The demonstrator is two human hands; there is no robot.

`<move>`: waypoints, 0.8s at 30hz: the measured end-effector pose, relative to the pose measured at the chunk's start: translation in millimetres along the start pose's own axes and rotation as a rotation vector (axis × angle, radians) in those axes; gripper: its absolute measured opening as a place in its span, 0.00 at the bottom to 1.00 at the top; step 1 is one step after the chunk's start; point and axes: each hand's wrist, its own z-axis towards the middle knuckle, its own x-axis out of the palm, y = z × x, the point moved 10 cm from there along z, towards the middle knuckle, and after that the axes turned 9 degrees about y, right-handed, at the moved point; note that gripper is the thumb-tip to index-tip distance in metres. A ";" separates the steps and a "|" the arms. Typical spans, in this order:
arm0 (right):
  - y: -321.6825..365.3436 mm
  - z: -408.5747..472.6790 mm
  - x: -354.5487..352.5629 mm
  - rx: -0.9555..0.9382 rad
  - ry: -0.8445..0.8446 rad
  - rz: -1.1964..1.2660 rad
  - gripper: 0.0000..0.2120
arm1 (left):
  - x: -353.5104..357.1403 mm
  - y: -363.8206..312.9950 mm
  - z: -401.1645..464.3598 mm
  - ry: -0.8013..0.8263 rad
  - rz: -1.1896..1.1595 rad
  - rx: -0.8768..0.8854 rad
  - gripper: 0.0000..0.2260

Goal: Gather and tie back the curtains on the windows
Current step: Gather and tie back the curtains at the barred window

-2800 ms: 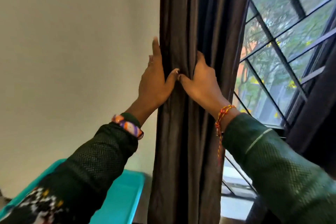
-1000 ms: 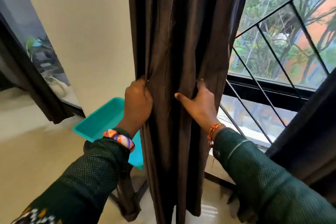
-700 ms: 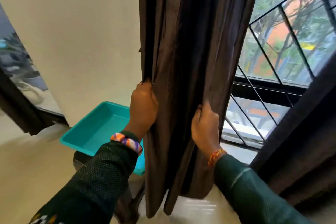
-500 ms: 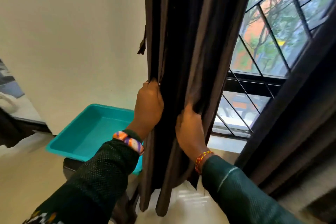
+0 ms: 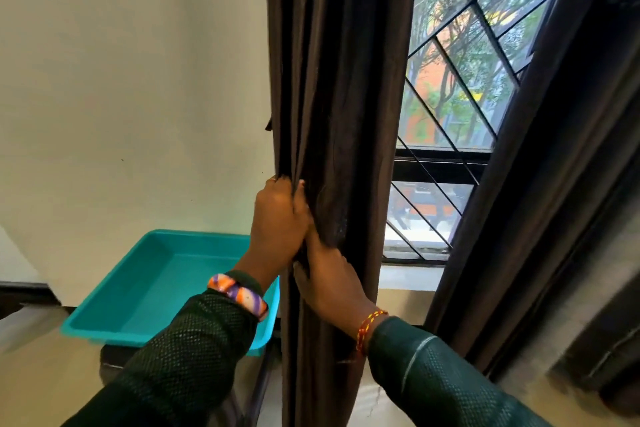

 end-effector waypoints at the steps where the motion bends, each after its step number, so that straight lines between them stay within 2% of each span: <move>1: -1.3 -2.1 -4.8 -0.011 -0.030 -0.089 0.34 | -6.5 4.6 2.2 -0.015 0.043 0.003 0.13; 4: 6.9 -18.7 -62.4 -0.032 -0.509 -0.442 0.40 | -27.5 28.9 6.6 -0.064 0.111 -0.047 0.11; 6: 6.5 -24.3 -104.3 0.033 -0.742 -0.420 0.46 | -38.1 42.0 7.1 -0.086 0.122 -0.080 0.12; 7: -6.0 -20.6 -123.1 0.114 -0.789 -0.295 0.49 | -41.7 45.8 6.8 -0.096 0.123 -0.090 0.12; 9: -47.0 2.3 -144.1 0.261 -0.737 0.129 0.53 | -46.1 50.9 6.2 -0.100 0.118 -0.114 0.10; 10: -63.3 16.2 -145.2 0.267 -0.677 0.359 0.50 | -47.6 50.9 6.0 -0.100 0.113 -0.109 0.10; 11: -72.1 29.3 -140.4 0.254 -0.592 0.517 0.42 | -47.9 50.2 5.9 -0.098 0.114 -0.096 0.09; 12: -72.5 37.4 -135.3 0.254 -0.503 0.513 0.31 | -47.8 48.3 5.2 -0.095 0.118 -0.085 0.09; 13: -67.8 39.9 -128.8 0.274 -0.420 0.394 0.20 | -47.6 47.5 4.7 -0.093 0.124 -0.084 0.08; 14: -63.4 39.1 -119.9 0.293 -0.360 0.241 0.17 | -46.7 45.9 4.0 -0.093 0.129 -0.077 0.08; 16: -47.2 31.4 -104.6 0.261 -0.338 0.023 0.22 | -42.3 42.7 3.0 -0.086 0.122 -0.065 0.08; 20: -12.9 12.7 -70.5 0.163 -0.375 -0.017 0.36 | -27.9 32.1 1.4 -0.048 0.080 -0.064 0.09; 24: 6.9 5.8 -21.0 0.129 -0.203 0.041 0.34 | -9.8 4.3 -4.2 -0.001 0.033 0.008 0.06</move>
